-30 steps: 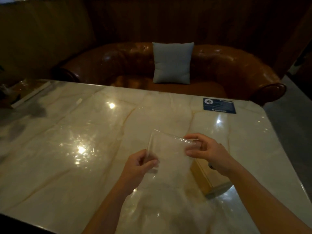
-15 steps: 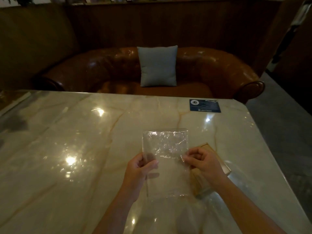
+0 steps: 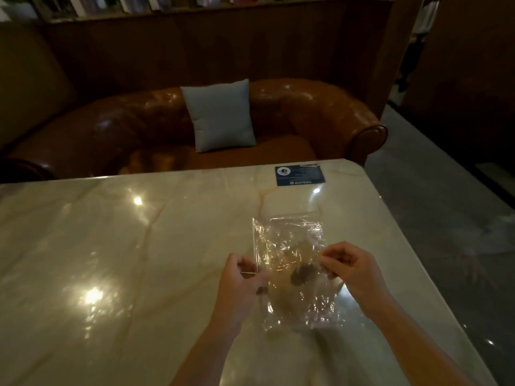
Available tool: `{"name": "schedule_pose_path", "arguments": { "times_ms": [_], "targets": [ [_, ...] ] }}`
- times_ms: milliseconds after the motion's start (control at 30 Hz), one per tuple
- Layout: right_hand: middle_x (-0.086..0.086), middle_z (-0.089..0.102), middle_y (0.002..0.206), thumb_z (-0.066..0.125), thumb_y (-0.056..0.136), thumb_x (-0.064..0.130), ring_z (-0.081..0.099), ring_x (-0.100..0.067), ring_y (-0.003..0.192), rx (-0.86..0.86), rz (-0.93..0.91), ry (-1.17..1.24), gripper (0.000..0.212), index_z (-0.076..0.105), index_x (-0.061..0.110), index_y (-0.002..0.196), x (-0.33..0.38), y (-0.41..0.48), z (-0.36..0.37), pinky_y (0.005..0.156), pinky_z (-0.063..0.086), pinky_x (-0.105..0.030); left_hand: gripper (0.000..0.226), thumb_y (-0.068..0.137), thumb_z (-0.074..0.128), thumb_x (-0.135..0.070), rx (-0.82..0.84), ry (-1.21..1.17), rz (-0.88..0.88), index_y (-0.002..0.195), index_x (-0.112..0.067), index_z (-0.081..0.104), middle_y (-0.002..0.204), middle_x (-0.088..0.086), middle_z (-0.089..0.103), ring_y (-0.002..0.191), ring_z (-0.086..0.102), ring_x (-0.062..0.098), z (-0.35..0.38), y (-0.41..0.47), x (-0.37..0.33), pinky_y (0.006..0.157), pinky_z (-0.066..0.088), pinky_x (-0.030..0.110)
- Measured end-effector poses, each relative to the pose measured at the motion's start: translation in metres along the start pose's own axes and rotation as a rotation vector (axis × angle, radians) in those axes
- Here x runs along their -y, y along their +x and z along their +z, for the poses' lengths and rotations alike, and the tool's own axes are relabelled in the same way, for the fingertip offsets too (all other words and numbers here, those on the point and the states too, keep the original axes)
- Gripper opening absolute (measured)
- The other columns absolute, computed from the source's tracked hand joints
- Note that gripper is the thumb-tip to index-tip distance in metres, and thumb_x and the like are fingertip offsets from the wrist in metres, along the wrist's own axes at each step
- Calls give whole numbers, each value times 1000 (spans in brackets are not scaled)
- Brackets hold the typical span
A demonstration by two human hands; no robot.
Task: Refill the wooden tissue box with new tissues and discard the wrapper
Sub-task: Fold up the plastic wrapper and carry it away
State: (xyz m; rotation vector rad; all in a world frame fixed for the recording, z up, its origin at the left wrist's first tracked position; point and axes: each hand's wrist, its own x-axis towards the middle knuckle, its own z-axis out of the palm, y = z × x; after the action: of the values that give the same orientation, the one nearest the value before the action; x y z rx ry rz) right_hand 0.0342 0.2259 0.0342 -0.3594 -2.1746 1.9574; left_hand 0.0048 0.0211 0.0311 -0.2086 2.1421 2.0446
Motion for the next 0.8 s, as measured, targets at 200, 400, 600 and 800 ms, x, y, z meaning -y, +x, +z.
{"name": "schedule_pose_path", "arguments": {
  "times_ms": [200, 400, 600, 800],
  "targets": [
    [7, 71, 60, 68, 77, -3, 63, -6, 52, -141, 30, -27, 19, 70, 16, 79, -10, 1, -62, 51, 51, -13, 22, 73, 69, 2, 180, 102, 43, 75, -16, 58, 72, 1, 62, 61, 61, 5, 63, 6, -6, 55, 51, 20],
    [0, 69, 77, 69, 76, -2, 60, 0, 56, -220, 38, -70, 32, 67, 29, 78, -30, 14, -146, 50, 49, -11, 28, 73, 70, -1, 278, 213, 69, 77, -26, 58, 78, -6, 64, 70, 59, 10, 152, 7, -3, 68, 51, 28],
    [-1, 69, 91, 67, 80, 3, 66, -16, 82, -233, 81, -194, 26, 67, 20, 99, -66, 30, -242, 77, 57, -28, 30, 74, 70, -5, 319, 319, 95, 80, -31, 56, 82, -10, 61, 68, 56, 4, 263, 6, 5, 56, 47, 8],
    [1, 62, 91, 65, 83, 13, 60, -21, 70, -229, 164, -296, 39, 56, 17, 121, -108, 41, -321, 60, 50, -15, 39, 81, 66, -14, 444, 548, 102, 117, -19, 51, 120, 2, 50, 95, 54, 10, 366, 4, 25, 80, 46, 20]
  ]
}}
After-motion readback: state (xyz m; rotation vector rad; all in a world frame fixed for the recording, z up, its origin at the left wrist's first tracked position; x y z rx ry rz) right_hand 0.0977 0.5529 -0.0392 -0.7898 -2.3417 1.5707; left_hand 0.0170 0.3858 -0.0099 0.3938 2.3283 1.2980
